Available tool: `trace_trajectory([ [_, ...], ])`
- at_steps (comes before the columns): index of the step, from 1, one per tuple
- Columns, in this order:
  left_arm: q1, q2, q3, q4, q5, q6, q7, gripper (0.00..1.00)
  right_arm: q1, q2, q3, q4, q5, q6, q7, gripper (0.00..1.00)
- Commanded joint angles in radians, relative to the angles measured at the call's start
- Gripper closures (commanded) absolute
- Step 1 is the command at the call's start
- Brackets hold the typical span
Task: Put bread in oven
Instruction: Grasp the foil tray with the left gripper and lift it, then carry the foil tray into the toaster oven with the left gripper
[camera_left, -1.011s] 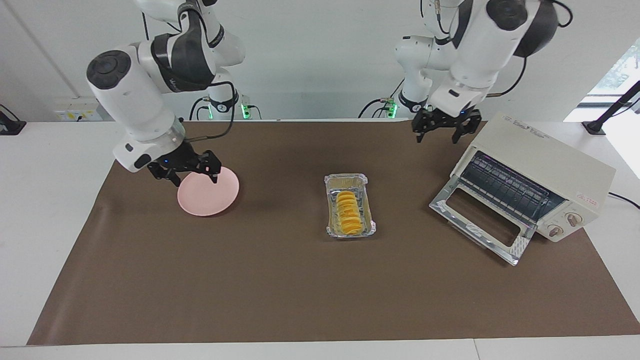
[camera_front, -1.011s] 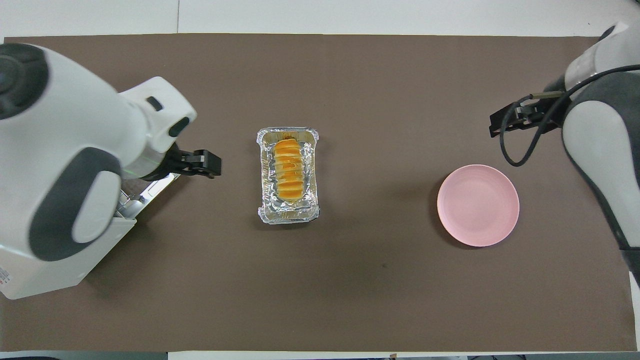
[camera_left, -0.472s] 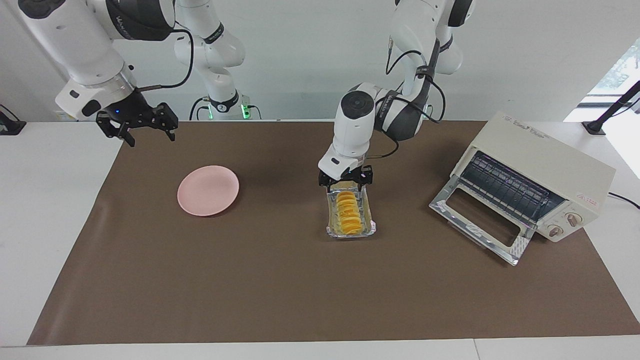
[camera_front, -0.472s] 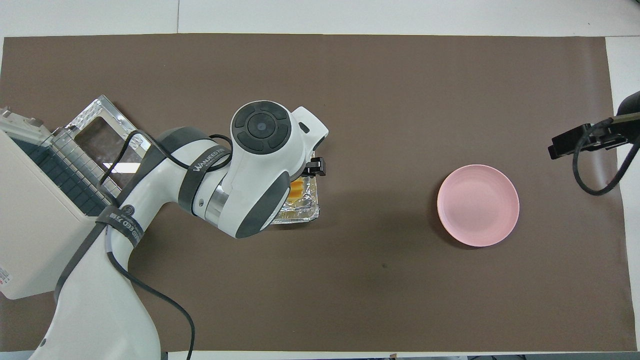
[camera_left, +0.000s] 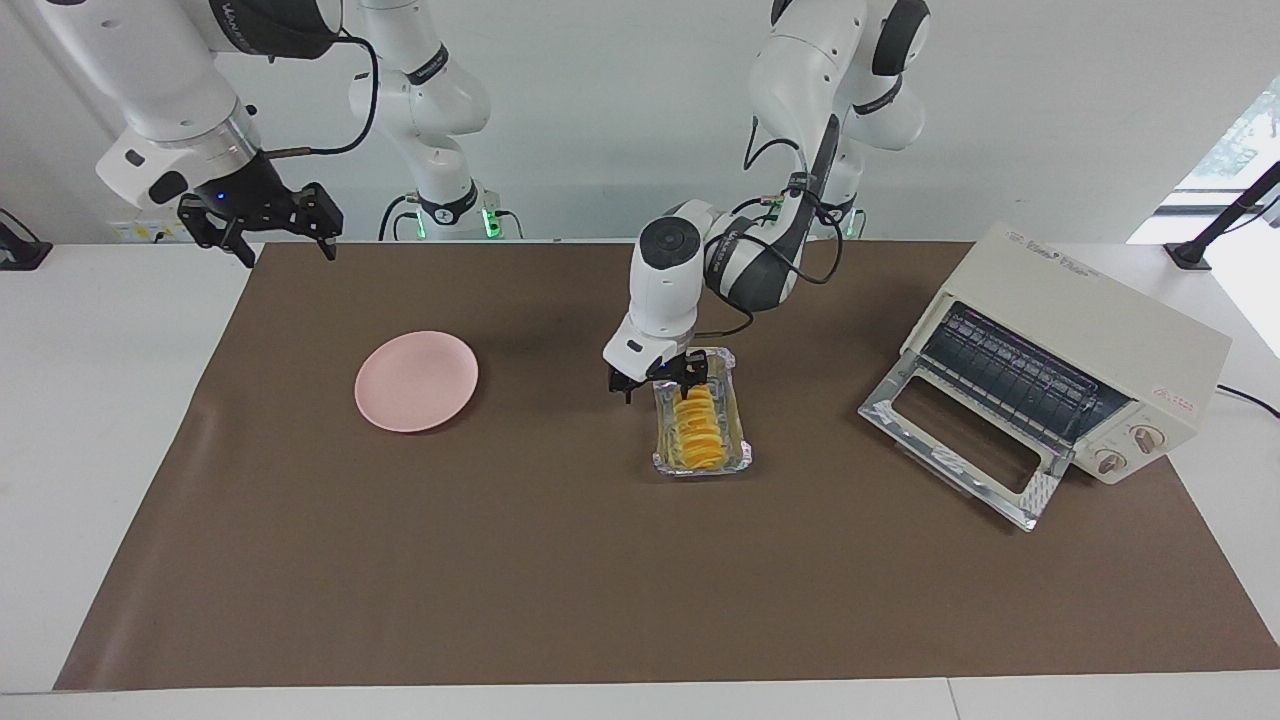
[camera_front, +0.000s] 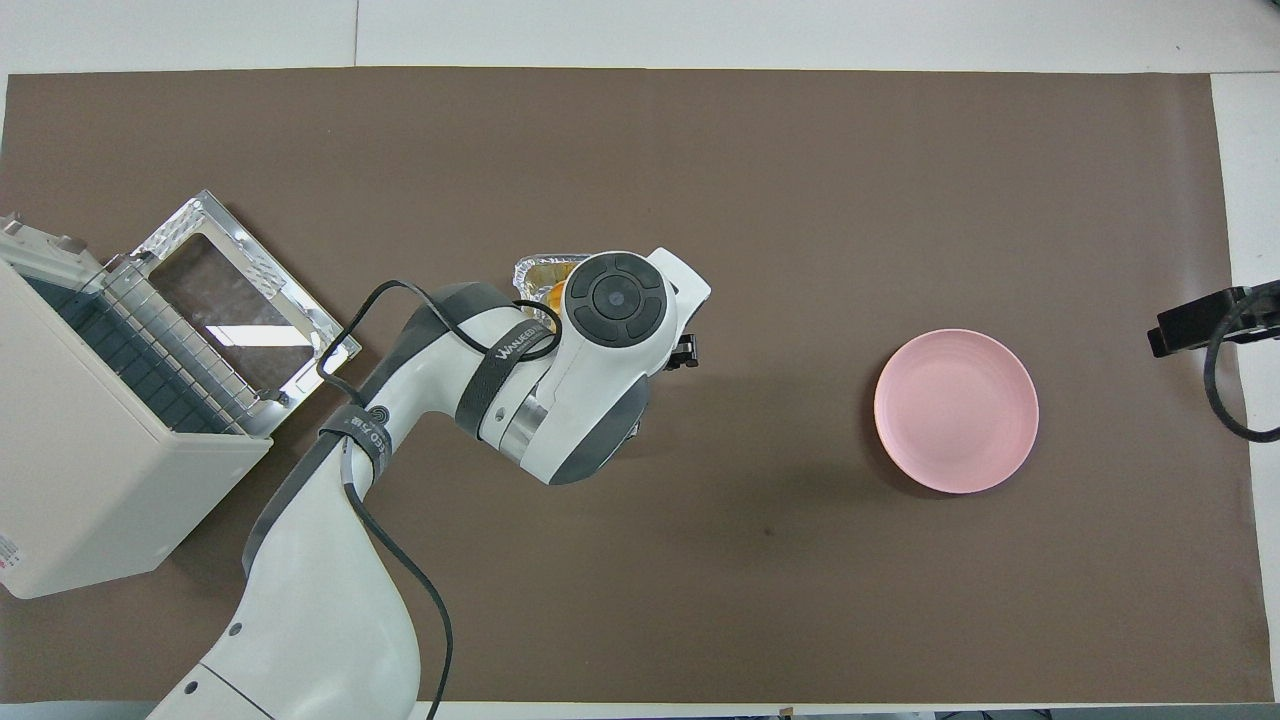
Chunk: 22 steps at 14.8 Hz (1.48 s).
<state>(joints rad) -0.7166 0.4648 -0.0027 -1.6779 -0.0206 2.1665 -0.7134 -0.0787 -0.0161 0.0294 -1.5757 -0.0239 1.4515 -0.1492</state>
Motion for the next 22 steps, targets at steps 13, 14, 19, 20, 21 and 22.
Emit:
trace_trajectory([
  [13, -0.015, 0.038, 0.026, 0.050, -0.002, -0.052, -0.086, 1.00, -0.006, -0.019, 0.012, -0.021, -0.013, 0.000, 0.022, 0.00],
  [14, -0.009, 0.046, 0.026, 0.081, -0.002, -0.086, -0.089, 1.00, -0.004, -0.019, 0.012, -0.020, -0.013, 0.000, 0.022, 0.00],
  [19, 0.040, 0.118, 0.073, 0.331, 0.004, -0.304, -0.149, 1.00, -0.004, -0.019, 0.012, -0.020, -0.013, 0.000, 0.022, 0.00],
  [20, 0.040, 0.115, 0.131, 0.340, 0.002, -0.329, -0.147, 1.00, -0.004, -0.019, 0.012, -0.020, -0.013, -0.002, 0.022, 0.00],
  [21, 0.040, 0.109, 0.186, 0.342, 0.001, -0.362, -0.147, 1.00, -0.004, -0.019, 0.012, -0.020, -0.013, 0.000, 0.022, 0.00],
  [22, 0.040, 0.107, 0.237, 0.343, 0.002, -0.390, -0.146, 1.00, -0.004, -0.019, 0.012, -0.020, -0.013, 0.000, 0.022, 0.00],
])
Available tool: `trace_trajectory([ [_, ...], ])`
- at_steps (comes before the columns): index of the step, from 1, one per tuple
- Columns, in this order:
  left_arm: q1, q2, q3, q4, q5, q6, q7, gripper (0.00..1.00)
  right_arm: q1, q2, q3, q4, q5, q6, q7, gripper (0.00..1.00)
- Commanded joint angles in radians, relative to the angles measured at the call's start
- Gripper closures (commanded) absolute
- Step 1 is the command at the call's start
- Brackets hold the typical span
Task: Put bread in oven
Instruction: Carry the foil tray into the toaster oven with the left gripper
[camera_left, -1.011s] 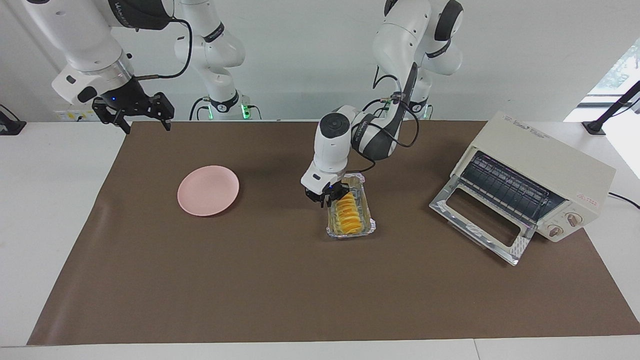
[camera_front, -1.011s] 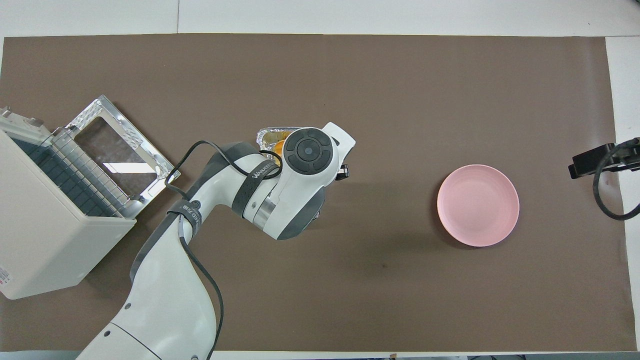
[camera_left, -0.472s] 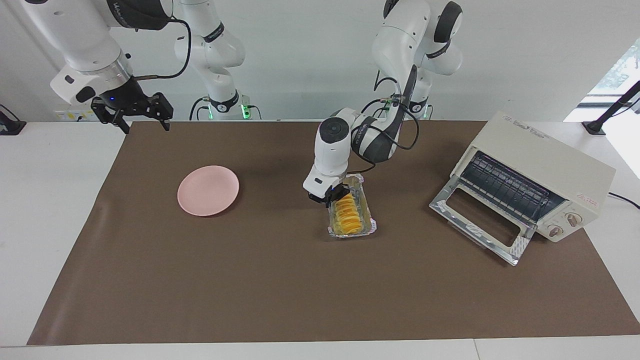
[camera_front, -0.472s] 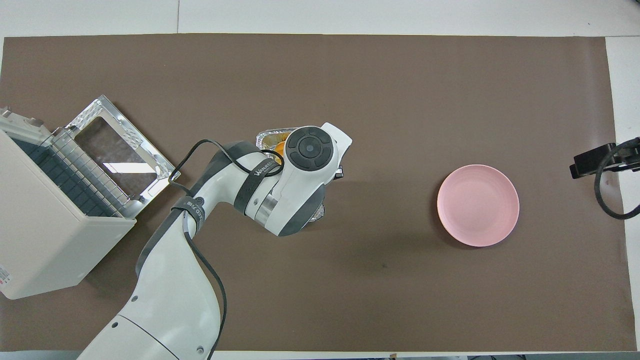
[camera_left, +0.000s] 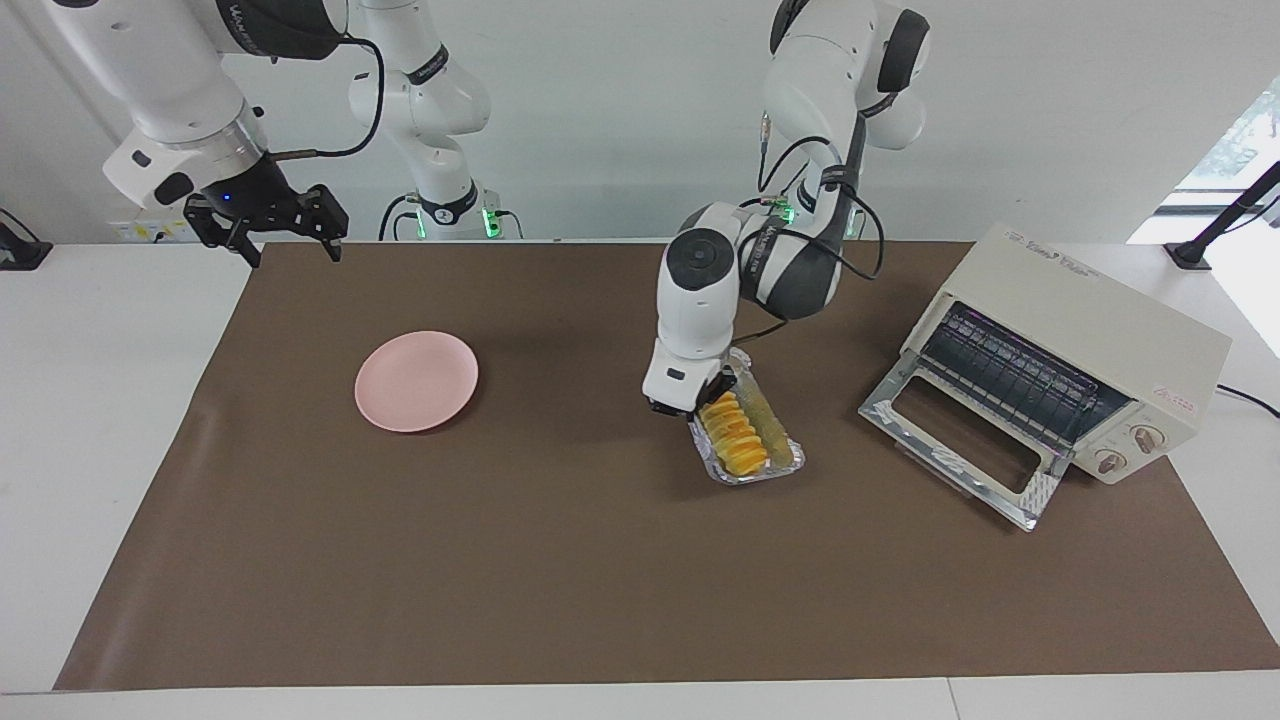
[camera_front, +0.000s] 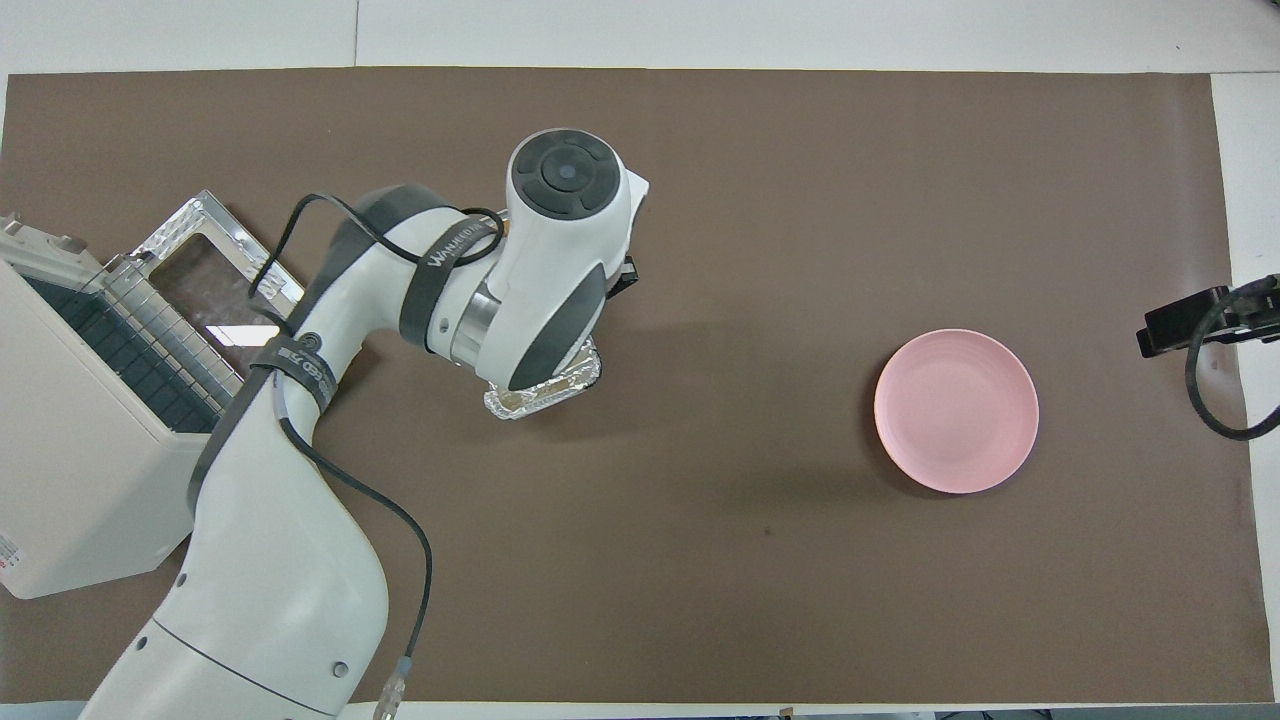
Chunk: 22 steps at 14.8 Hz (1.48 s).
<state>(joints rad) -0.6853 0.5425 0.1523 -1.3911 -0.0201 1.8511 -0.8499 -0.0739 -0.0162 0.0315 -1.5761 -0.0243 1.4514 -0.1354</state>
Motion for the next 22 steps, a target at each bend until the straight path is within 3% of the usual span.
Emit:
trace_trajectory([
  [1, 0.012, 0.018, 0.149, 0.055, -0.003, -0.087, -0.003, 1.00, -0.009, -0.019, 0.010, -0.019, -0.012, 0.000, 0.008, 0.00],
  [3, 0.083, -0.022, 0.243, 0.053, -0.012, -0.134, 0.009, 1.00, -0.009, -0.019, 0.010, -0.019, -0.012, -0.002, 0.008, 0.00],
  [6, 0.194, -0.038, 0.253, 0.046, 0.003, -0.190, 0.055, 1.00, -0.009, -0.019, 0.010, -0.019, -0.012, -0.002, 0.008, 0.00],
  [14, 0.207, -0.099, 0.326, -0.120, 0.055, -0.175, 0.184, 1.00, -0.009, -0.019, 0.010, -0.019, -0.012, 0.000, 0.008, 0.00],
  [22, 0.219, -0.124, 0.385, -0.187, 0.075, -0.179, 0.186, 1.00, -0.009, -0.019, 0.010, -0.019, -0.012, 0.000, 0.008, 0.00],
])
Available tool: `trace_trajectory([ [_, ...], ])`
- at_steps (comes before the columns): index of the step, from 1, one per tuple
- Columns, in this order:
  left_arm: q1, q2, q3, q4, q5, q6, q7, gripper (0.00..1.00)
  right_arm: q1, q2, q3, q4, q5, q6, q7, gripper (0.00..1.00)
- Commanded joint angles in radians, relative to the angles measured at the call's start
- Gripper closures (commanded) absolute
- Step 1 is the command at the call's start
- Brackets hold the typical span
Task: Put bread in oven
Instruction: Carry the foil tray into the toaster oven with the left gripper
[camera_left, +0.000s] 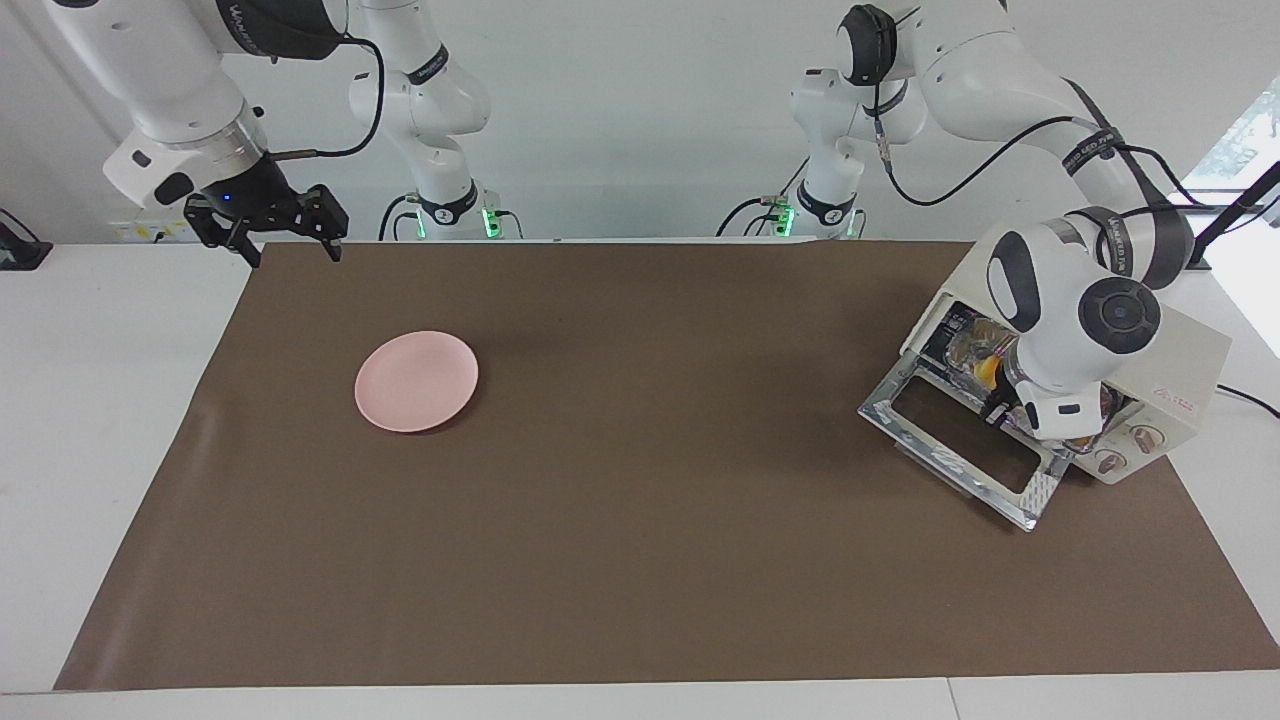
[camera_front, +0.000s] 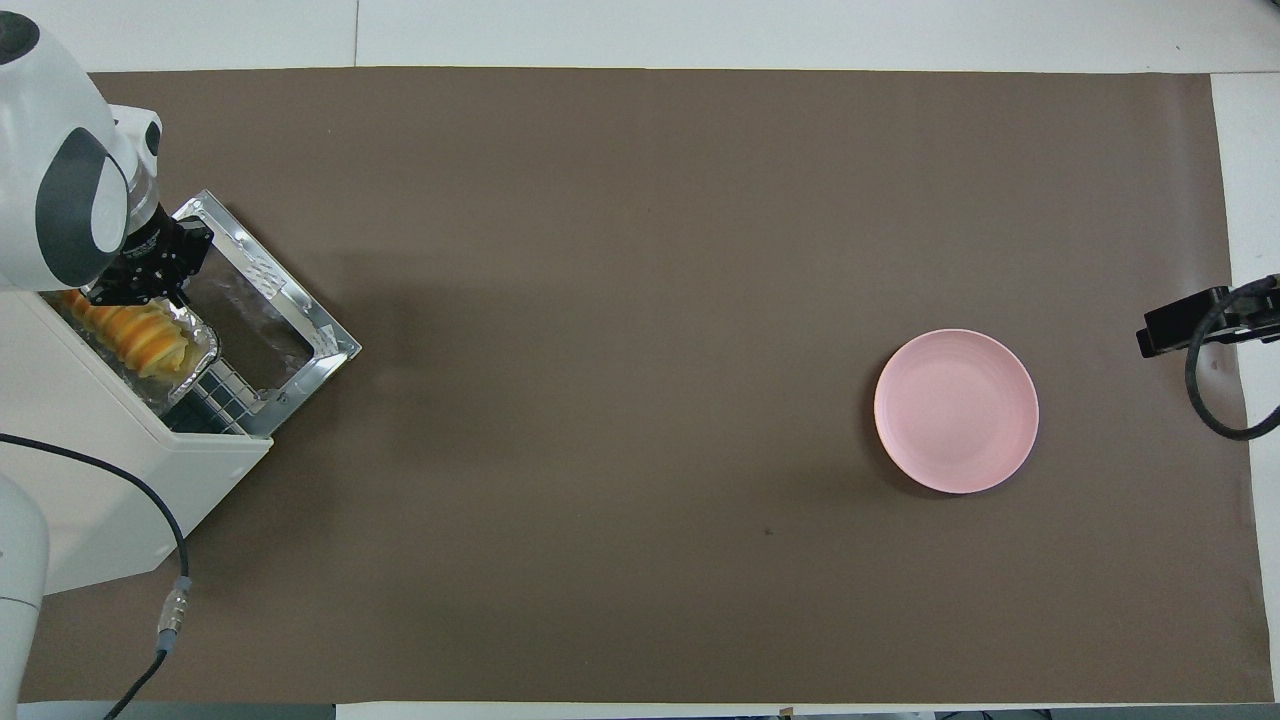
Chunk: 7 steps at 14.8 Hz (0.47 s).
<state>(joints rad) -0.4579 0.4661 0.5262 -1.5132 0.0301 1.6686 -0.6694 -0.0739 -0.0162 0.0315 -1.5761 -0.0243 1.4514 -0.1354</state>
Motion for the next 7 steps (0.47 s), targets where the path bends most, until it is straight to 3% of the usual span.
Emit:
trace_trajectory([
  [1, -0.005, -0.050, 0.014, -0.076, 0.025, 0.011, 0.005, 1.00, -0.009, -0.019, 0.010, -0.019, -0.012, -0.002, 0.008, 0.00],
  [7, 0.002, -0.064, 0.014, -0.107, 0.044, 0.034, 0.050, 1.00, -0.009, -0.019, 0.010, -0.019, -0.012, -0.002, 0.008, 0.00],
])
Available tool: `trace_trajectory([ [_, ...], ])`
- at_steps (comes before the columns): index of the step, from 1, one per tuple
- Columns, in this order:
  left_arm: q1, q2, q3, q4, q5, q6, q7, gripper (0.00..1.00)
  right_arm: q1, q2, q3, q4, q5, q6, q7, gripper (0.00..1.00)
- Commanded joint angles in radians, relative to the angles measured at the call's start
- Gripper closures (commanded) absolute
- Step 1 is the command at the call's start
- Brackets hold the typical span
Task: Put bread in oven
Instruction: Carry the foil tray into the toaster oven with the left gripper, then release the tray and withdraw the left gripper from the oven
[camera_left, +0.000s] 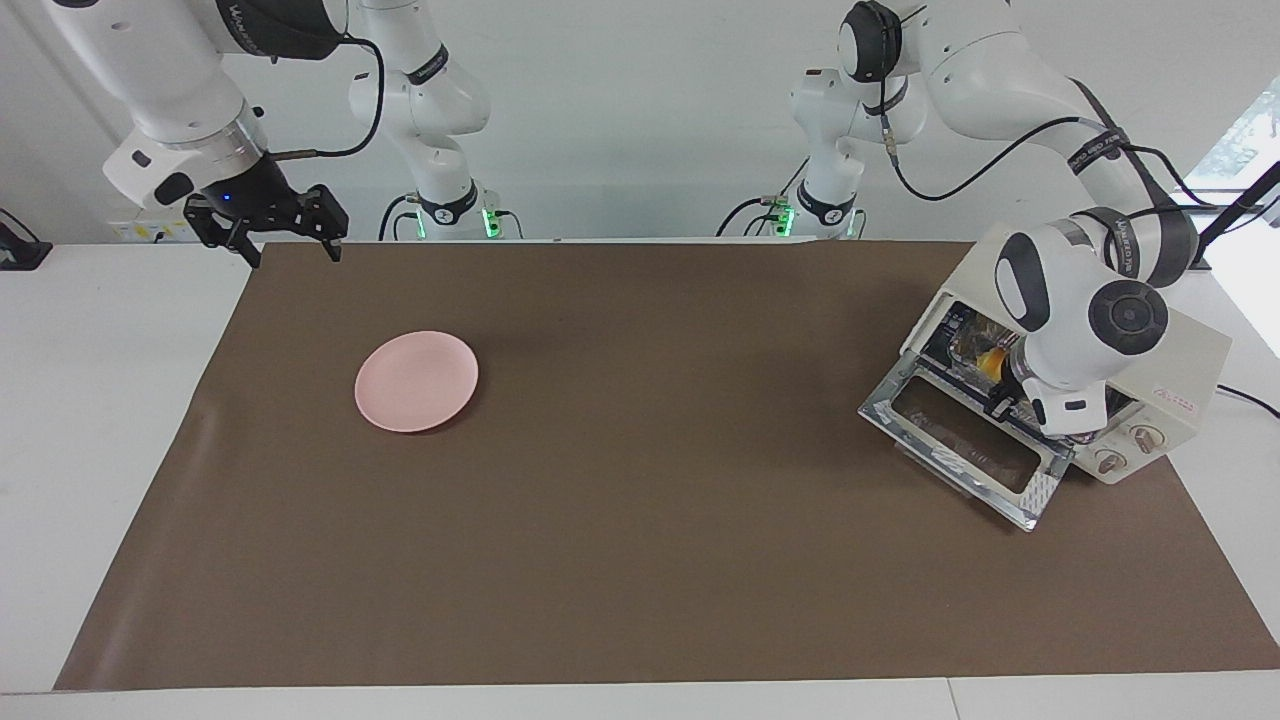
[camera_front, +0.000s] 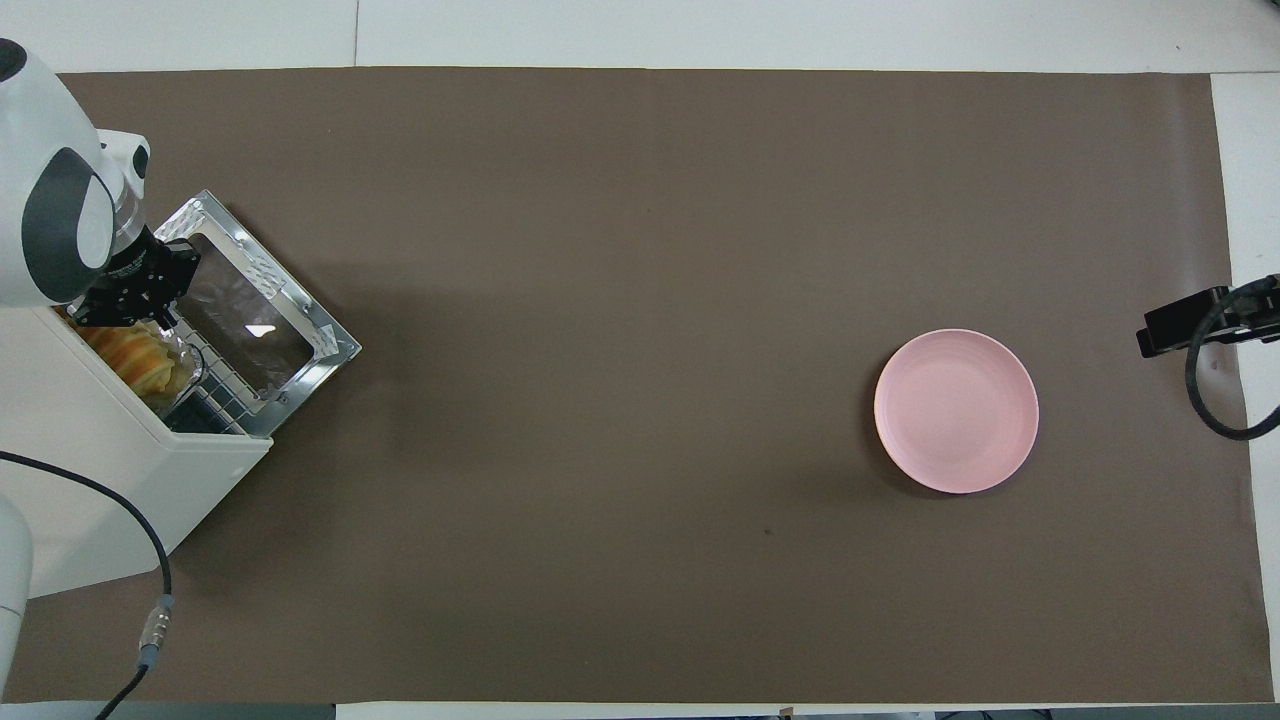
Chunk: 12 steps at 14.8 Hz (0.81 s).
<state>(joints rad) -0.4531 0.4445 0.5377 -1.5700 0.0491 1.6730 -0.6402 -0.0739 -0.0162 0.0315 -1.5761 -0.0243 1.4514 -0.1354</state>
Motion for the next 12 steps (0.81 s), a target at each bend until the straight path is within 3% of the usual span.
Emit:
trace_trajectory([
  [1, 0.002, -0.043, 0.002, -0.050, 0.025, 0.037, 0.031, 1.00, -0.009, -0.019, 0.010, -0.019, -0.012, 0.000, 0.008, 0.00],
  [2, 0.004, -0.043, 0.002, -0.051, 0.025, 0.042, 0.052, 0.66, -0.009, -0.019, 0.010, -0.019, -0.012, -0.002, 0.008, 0.00],
  [3, 0.004, -0.043, 0.002, -0.050, 0.025, 0.045, 0.056, 0.23, -0.009, -0.019, 0.010, -0.021, -0.012, -0.002, 0.008, 0.00],
  [4, 0.004, -0.043, 0.002, -0.048, 0.025, 0.051, 0.057, 0.00, -0.009, -0.019, 0.010, -0.019, -0.012, 0.000, 0.008, 0.00],
  [9, -0.012, -0.040, 0.001, 0.002, 0.023, 0.129, 0.088, 0.00, -0.009, -0.019, 0.010, -0.019, -0.012, -0.002, 0.008, 0.00],
  [12, -0.013, -0.056, -0.009, 0.114, 0.017, 0.024, 0.236, 0.00, -0.009, -0.019, 0.010, -0.019, -0.012, 0.000, 0.008, 0.00],
])
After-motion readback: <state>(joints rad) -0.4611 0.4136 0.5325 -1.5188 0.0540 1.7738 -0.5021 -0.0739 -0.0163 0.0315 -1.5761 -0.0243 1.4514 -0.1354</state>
